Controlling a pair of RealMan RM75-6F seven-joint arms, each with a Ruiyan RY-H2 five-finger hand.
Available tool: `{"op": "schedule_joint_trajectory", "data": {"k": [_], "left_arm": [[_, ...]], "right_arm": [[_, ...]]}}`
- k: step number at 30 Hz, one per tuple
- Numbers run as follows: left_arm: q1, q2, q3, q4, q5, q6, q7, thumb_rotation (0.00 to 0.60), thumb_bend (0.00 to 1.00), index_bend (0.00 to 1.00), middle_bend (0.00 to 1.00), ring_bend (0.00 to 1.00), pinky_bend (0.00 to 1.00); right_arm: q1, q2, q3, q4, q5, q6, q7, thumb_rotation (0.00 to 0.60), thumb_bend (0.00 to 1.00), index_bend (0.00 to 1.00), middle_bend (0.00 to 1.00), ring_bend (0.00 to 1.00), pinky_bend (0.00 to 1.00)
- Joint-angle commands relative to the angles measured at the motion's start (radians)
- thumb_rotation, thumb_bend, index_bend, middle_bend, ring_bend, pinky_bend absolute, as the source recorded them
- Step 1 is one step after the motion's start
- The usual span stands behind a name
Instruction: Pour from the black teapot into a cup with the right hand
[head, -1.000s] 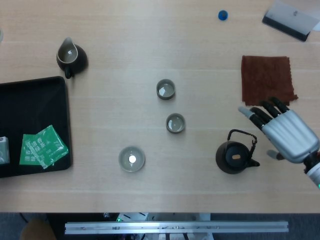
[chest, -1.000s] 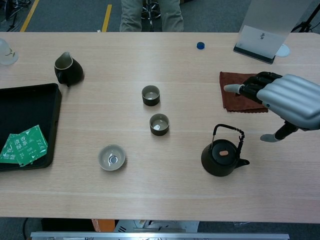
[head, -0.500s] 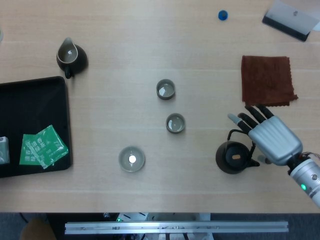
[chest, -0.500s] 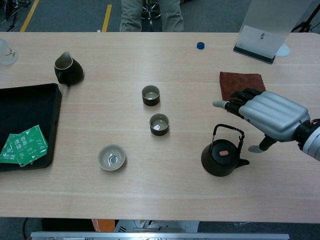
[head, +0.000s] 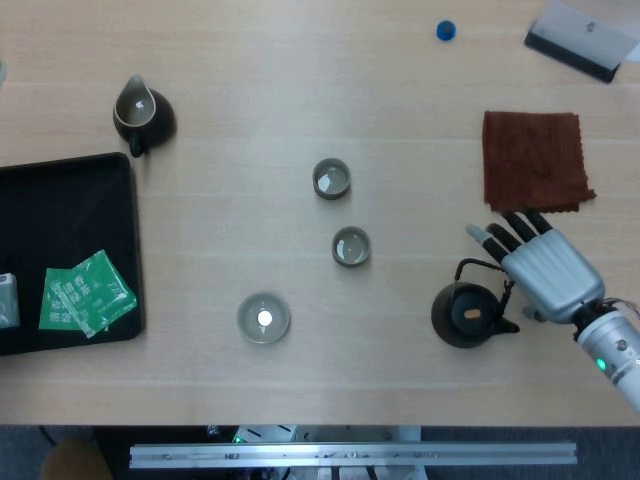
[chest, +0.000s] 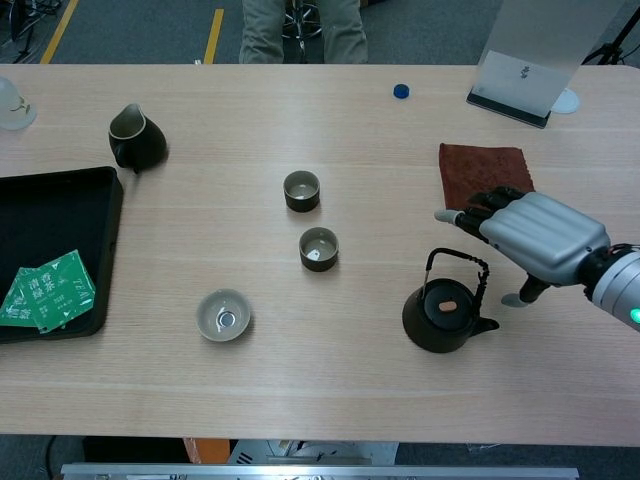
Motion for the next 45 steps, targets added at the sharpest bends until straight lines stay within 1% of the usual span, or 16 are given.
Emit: {"op": "schedule_joint_trajectory", "data": {"k": [1,20,30,34,37,39,42,45], "left_arm": [[0.002,0.001,0.0,0.0,-0.001,0.002,-0.001,0.6,0.38,0.13,0.18,0.01,0.04],[0.013,0.01,-0.007,0.009,-0.019,0.013,-0.016,0.6,0.38,0.13,0.18,0.01,0.04],[0.014,0.015,-0.01,0.006,-0.024,0.013,-0.015,0.6,0.38,0.13,0.18,0.01,0.04],[0.017,0.018,-0.011,0.002,-0.024,0.016,-0.013,0.6,0.38,0.13,0.18,0.01,0.04],[0.02,0.021,-0.011,-0.001,-0.026,0.019,-0.011,0.6,0.38,0.13,0.18,0.01,0.04],[0.022,0.024,-0.011,-0.002,-0.027,0.021,-0.011,0.6,0.38,0.13,0.18,0.01,0.04],[0.024,0.026,-0.01,-0.002,-0.028,0.023,-0.01,0.6,0.38,0.13,0.18,0.01,0.04],[0.024,0.025,-0.01,-0.004,-0.023,0.024,-0.009,0.6,0.38,0.13,0.18,0.01,0.04]], "right_arm": [[0.014,-0.027,0.007,0.027,0.016,0.001,-0.006,0.6,0.0,0.02,0.17,0.06,0.09],[0.118,-0.181,0.089,0.167,0.103,0.019,-0.059,0.6,0.0,0.02,0.17,0.06,0.09],[0.205,-0.271,0.163,0.244,0.164,0.018,-0.082,0.6,0.0,0.02,0.17,0.06,0.09],[0.238,-0.304,0.183,0.278,0.187,0.015,-0.089,0.6,0.0,0.02,0.17,0.06,0.09],[0.25,-0.304,0.192,0.265,0.191,0.026,-0.083,0.6,0.0,0.02,0.17,0.06,0.09],[0.248,-0.287,0.196,0.232,0.188,0.039,-0.065,0.6,0.0,0.02,0.18,0.06,0.09],[0.238,-0.24,0.195,0.158,0.171,0.05,-0.014,0.6,0.0,0.03,0.2,0.06,0.09],[0.222,-0.179,0.175,0.08,0.125,0.054,0.043,0.6,0.0,0.06,0.23,0.06,0.09]]}}
